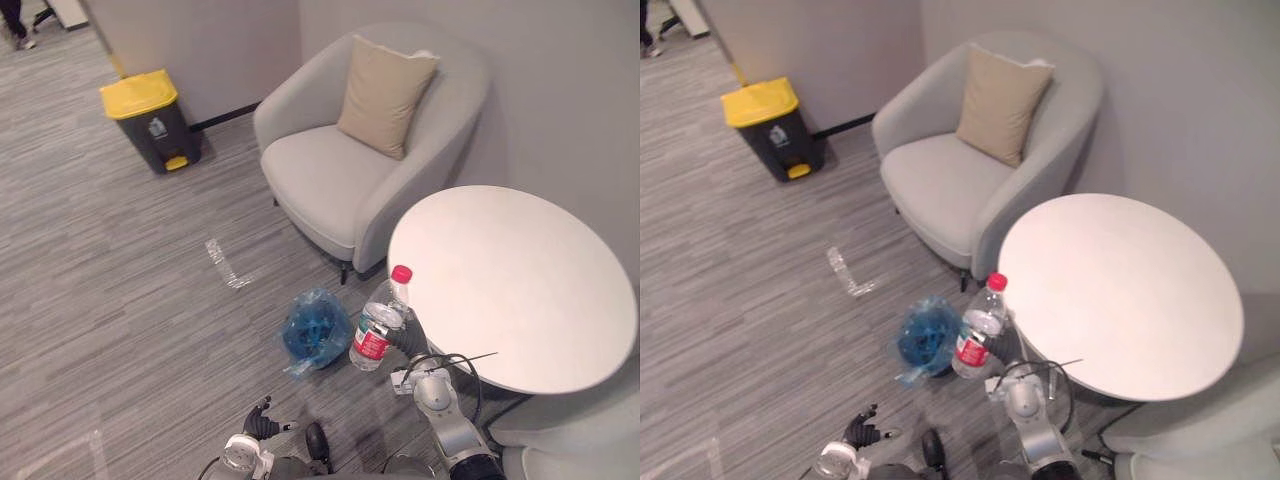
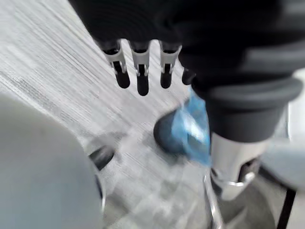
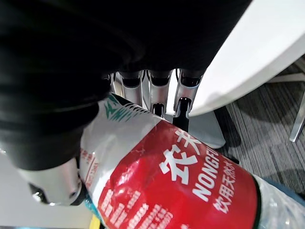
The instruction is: Gather rubbish on tea table into small bin, then transfer packed bag to large trash can.
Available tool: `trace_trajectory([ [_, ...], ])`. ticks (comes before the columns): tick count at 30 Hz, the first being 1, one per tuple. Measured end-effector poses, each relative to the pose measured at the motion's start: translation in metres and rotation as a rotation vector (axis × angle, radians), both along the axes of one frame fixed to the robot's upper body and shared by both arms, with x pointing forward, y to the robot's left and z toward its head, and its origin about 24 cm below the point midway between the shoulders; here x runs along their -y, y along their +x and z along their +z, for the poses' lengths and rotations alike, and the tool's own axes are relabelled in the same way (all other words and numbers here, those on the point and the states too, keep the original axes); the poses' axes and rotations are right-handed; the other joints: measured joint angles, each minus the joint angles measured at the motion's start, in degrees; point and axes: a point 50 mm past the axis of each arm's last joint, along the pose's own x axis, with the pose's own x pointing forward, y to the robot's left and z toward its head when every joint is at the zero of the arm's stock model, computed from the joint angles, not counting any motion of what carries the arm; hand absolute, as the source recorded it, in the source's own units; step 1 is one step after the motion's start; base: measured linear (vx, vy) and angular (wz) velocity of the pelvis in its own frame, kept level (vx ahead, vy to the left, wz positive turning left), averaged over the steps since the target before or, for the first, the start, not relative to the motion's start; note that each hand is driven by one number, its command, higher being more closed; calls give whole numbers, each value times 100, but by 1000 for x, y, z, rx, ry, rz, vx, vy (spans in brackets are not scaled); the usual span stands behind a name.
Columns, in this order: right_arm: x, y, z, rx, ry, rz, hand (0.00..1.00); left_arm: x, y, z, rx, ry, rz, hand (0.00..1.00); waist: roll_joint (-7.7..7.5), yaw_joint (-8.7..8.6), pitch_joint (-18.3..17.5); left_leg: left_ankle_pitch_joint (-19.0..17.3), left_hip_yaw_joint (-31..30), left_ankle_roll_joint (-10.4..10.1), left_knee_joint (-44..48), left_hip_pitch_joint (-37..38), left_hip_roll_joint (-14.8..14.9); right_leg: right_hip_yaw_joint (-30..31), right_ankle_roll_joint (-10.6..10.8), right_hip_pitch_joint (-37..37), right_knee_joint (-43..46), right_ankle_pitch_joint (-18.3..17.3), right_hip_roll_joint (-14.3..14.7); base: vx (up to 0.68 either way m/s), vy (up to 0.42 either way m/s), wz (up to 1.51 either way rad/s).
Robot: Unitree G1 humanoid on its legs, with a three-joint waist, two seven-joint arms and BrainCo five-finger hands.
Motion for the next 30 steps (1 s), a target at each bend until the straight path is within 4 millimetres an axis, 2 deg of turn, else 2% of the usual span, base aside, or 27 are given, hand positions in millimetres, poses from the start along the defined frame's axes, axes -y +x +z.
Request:
trace_trajectory([
  [1, -1, 0, 0, 0, 0, 10, 100, -1, 2, 1, 2, 3, 4, 0, 87, 14, 48, -56, -166, -10, 87, 56, 179, 92, -62, -223, 13, -70, 286, 295, 20, 62],
  [2, -2, 0, 0, 0, 0, 15, 100, -4, 1, 1, 1, 9, 5, 0, 109, 14, 61, -68, -240, -55, 99, 113, 241, 151, -54, -322, -5, -74, 394, 310, -4, 62],
  [3, -3, -1, 0, -4, 1, 20, 100, -5, 0, 0, -4, 15, 4, 0, 81, -2, 43, -112, -365, -171, 124, 246, 302, 296, 3, -506, -111, -14, 553, 335, -34, 80],
  [5, 0, 0, 1, 0, -5, 22, 100, -7, -2, -1, -14, 16, 2, 0, -30, -19, -4, -184, -558, -299, 131, 433, 238, 490, 4, -696, -326, 189, 583, 372, -67, 84],
  [6, 2, 0, 2, 7, -7, 15, 100, -7, -5, -2, -24, 16, 2, 0, -66, -34, -27, -265, -674, -431, 154, 558, 183, 484, -38, -792, -537, 430, 570, 408, -99, 85],
  [8, 2, -2, 7, 28, -1, 11, 100, -9, -6, -2, -26, 20, 7, 0, -174, -64, -89, -529, -761, -702, 431, 596, 97, 503, -154, -787, -1090, 1228, 551, 402, -104, 79],
  [9, 5, -2, 9, 35, -10, 12, 100, -8, -6, -2, -27, 17, 11, 0, -72, -88, -100, -763, -742, -755, 777, 521, 181, 448, -305, -755, -1083, 1275, 565, 379, -92, 34],
  [10, 5, 0, 11, 45, -14, 15, 100, -3, -6, -2, -17, 4, 11, 0, 60, -38, -159, -927, -588, -960, 1302, 298, 323, 439, -337, -617, -1258, 1288, 656, 477, -123, 7],
  [11, 4, 3, 16, 68, -12, 20, 100, 1, -5, -2, -13, -5, 10, 0, 110, -18, -148, -1020, -341, -1110, 1975, 51, 436, 459, -437, -359, -1528, 1331, 711, 411, -102, -15],
  [12, 4, 4, 17, 72, -11, 21, 100, 2, -6, -2, -16, -9, 10, 0, 118, -10, -137, -1056, -190, -1127, 2226, -59, 505, 472, -455, -270, -1608, 1344, 730, 389, -104, -23],
  [13, 4, 5, 16, 70, -14, 19, 100, 5, -5, -2, -13, -20, 3, 0, 92, -21, -116, -1196, 173, -1079, 2599, -151, 702, 520, -459, -26, -1757, 1346, 730, 333, -65, -18],
  [14, 8, 6, 17, 74, -20, 9, 100, 8, -3, -1, -5, -27, -3, 0, 20, -29, -74, -1276, 263, -993, 2630, -188, 816, 620, -459, 165, -1826, 1346, 681, 304, -36, -19],
  [15, 9, 7, 19, 80, -20, 2, 100, 9, -2, 0, 0, -27, -8, 0, 0, -30, -59, -1278, 278, -992, 2570, -208, 838, 673, -459, 215, -1825, 1346, 647, 288, 61, -32],
  [17, 12, 13, 24, 107, -22, -20, 100, 11, 0, 0, 8, -21, -40, 0, -19, -47, -50, -1123, 268, -1059, 1722, -311, 928, 844, -446, 300, -1813, 1348, 547, 194, 117, -38],
  [18, 14, 14, 25, 111, -27, -24, 100, 15, 0, 0, 6, -21, -62, 0, 79, -63, -71, -584, 257, -1122, 1138, -280, 1051, 866, -347, 360, -1819, 1318, 609, 194, 186, -41],
  [19, 15, 12, 22, 93, -33, -30, 100, 19, 1, 0, 5, -22, -81, 0, 97, -94, -120, -134, 312, -1085, 948, -207, 1106, 1013, -129, 452, -1822, 1179, 611, 195, 178, -37],
  [22, 8, 11, 21, 93, -10, -18, 100, 14, -1, 0, -4, -1, -107, 0, -1, -166, -150, -137, 404, -1078, 797, -149, 933, 1145, -42, 364, -1814, 1221, 457, 135, 165, -20],
  [27, -2, 10, 19, 82, 6, 9, 100, 11, -2, -1, -11, 16, -117, 0, 17, -163, -140, -146, 580, -1009, 622, 119, 885, 1424, 19, 376, -1783, 1264, 446, 50, 82, -24],
  [30, -6, 10, 17, 73, 0, 32, 100, 11, -5, -2, -22, 16, -116, 0, 97, -183, -128, -146, 751, -1009, 522, 221, 913, 1595, 20, 334, -1769, 1264, 502, -5, -10, -37],
])
